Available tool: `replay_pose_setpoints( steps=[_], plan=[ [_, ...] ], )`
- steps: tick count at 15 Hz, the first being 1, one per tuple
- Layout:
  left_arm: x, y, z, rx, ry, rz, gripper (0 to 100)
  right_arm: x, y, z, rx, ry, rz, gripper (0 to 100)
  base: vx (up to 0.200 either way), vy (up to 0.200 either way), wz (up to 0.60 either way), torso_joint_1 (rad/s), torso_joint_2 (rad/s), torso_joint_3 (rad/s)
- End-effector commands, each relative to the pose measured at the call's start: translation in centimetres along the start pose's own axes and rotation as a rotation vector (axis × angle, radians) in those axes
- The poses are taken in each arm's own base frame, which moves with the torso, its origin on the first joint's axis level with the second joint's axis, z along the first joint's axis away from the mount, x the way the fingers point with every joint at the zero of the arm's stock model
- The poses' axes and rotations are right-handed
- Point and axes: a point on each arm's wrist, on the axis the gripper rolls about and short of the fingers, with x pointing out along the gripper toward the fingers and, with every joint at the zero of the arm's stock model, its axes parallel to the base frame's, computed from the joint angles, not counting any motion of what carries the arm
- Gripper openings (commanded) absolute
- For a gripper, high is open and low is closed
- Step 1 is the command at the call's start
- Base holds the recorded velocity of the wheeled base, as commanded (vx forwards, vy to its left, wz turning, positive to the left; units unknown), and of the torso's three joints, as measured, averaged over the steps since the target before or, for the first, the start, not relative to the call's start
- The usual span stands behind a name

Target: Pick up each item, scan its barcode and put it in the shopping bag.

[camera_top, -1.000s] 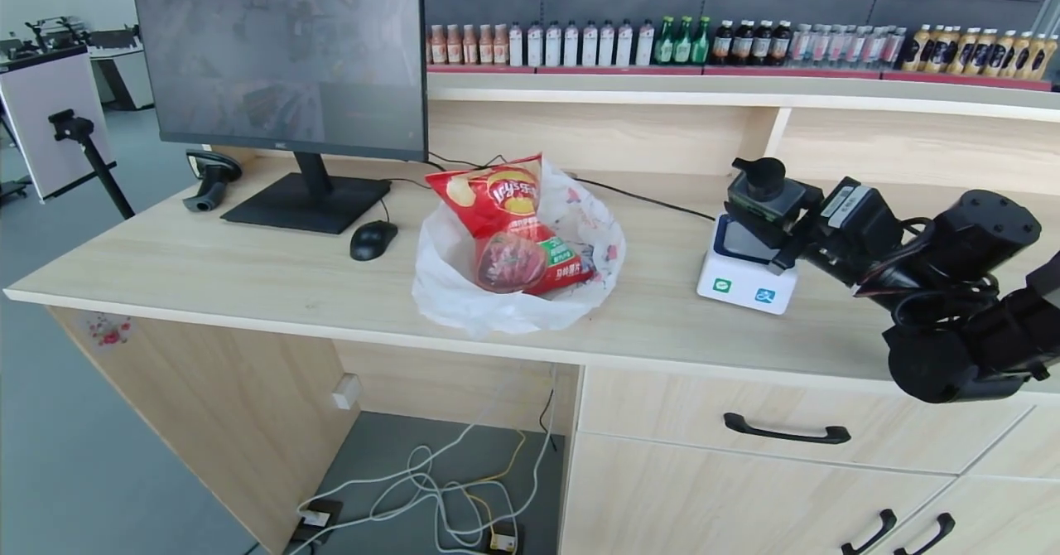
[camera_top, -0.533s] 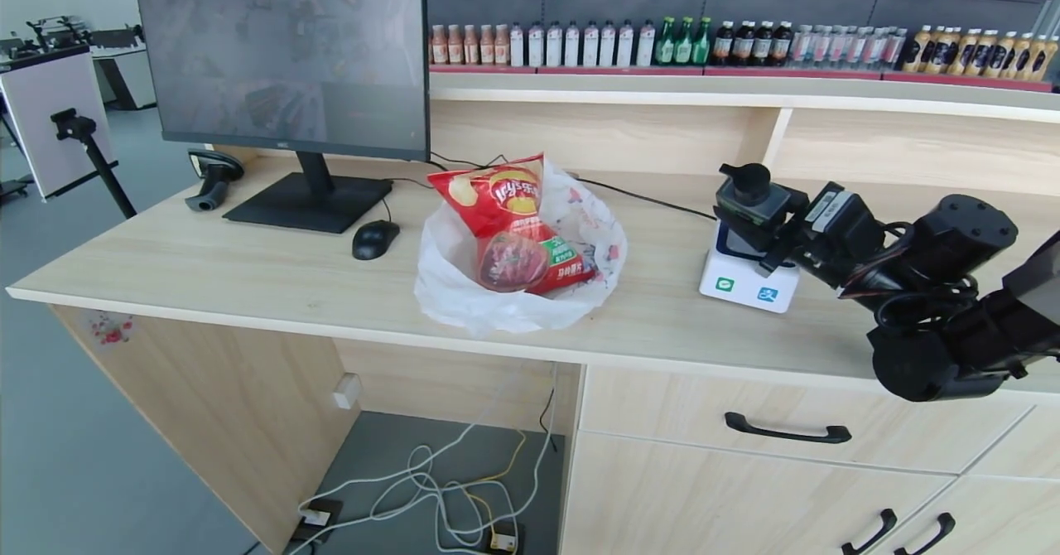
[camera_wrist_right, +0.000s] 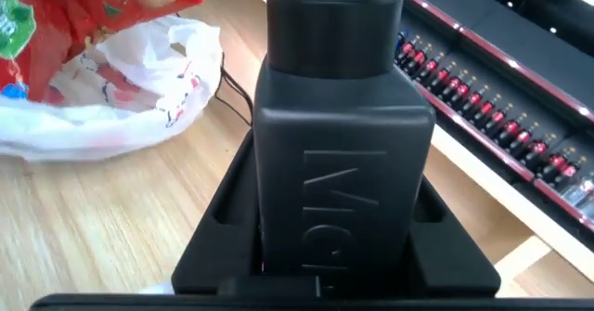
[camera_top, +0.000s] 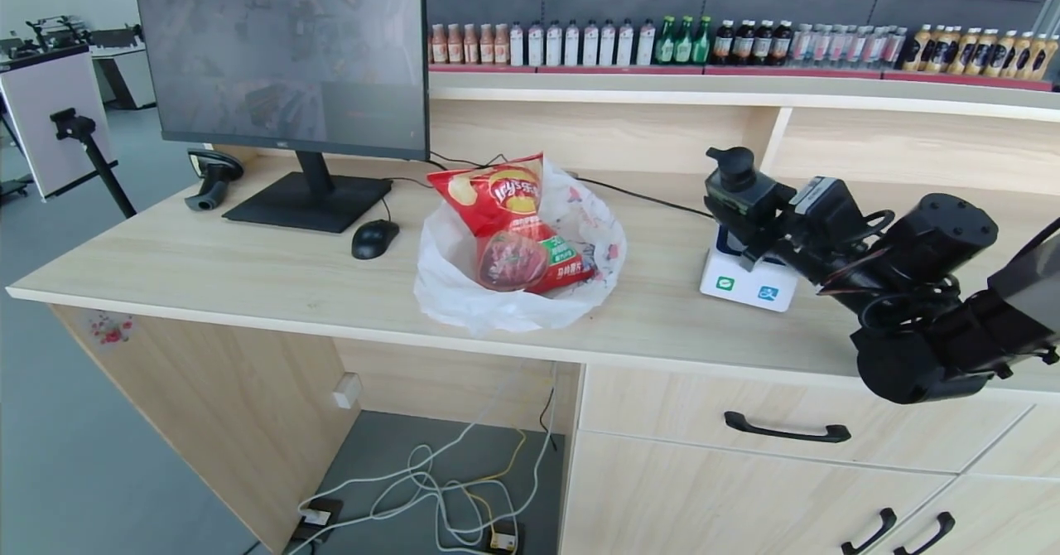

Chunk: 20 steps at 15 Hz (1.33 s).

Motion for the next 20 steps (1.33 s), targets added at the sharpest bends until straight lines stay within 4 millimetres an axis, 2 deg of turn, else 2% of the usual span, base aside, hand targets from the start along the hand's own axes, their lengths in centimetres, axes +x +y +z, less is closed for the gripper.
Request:
replay_pose_setpoints(
  steps=[1,5,7,8,10,15,16,19,20],
  plan=[
    [0.0,0.0,0.0,0.000,0.000,-0.001,100,1.5,0.7,3.8,0.076,-0.047,-0.077,0,0.000,0.000,0.00,0.000,0.00,0.000],
    [0.0,0.0,0.0,0.000,0.000,-0.001,100,2.5,2.1,7.6,0.362,-0.031,-0.267,0,0.000,0.000,0.00,0.000,0.00,0.000],
    [0.0,0.0,0.0,0.000,0.000,-0.001,100,2.8,4.3,9.3,0.568,-0.001,-0.369,0,0.000,0.000,0.00,0.000,0.00,0.000],
    [0.0,0.0,0.0,0.000,0.000,-0.001,100,2.2,5.0,9.8,0.616,0.031,-0.409,0,0.000,0.000,0.00,0.000,0.00,0.000],
    [0.0,0.0,0.0,-0.002,0.000,-0.001,100,1.4,5.4,10.1,0.651,0.069,-0.442,0,0.000,0.100,0.00,0.001,0.00,-0.004],
    [0.0,0.0,0.0,0.001,0.000,-0.001,100,1.3,5.6,11.1,0.684,0.048,-0.437,0,0.000,0.200,0.00,0.003,0.00,0.003],
    [0.0,0.0,0.0,0.000,0.000,-0.001,100,1.3,5.5,11.3,0.684,0.040,-0.438,0,0.000,0.000,0.00,0.000,0.00,0.000],
    [0.0,0.0,0.0,-0.002,0.000,-0.001,100,1.9,7.3,12.5,0.732,0.020,-0.379,0,0.000,0.000,0.00,0.000,0.00,0.000],
    [0.0,0.0,0.0,-0.002,0.000,-0.001,100,2.0,7.5,12.3,0.733,0.026,-0.376,0,0.000,0.000,0.00,0.000,0.00,0.000]
  ],
)
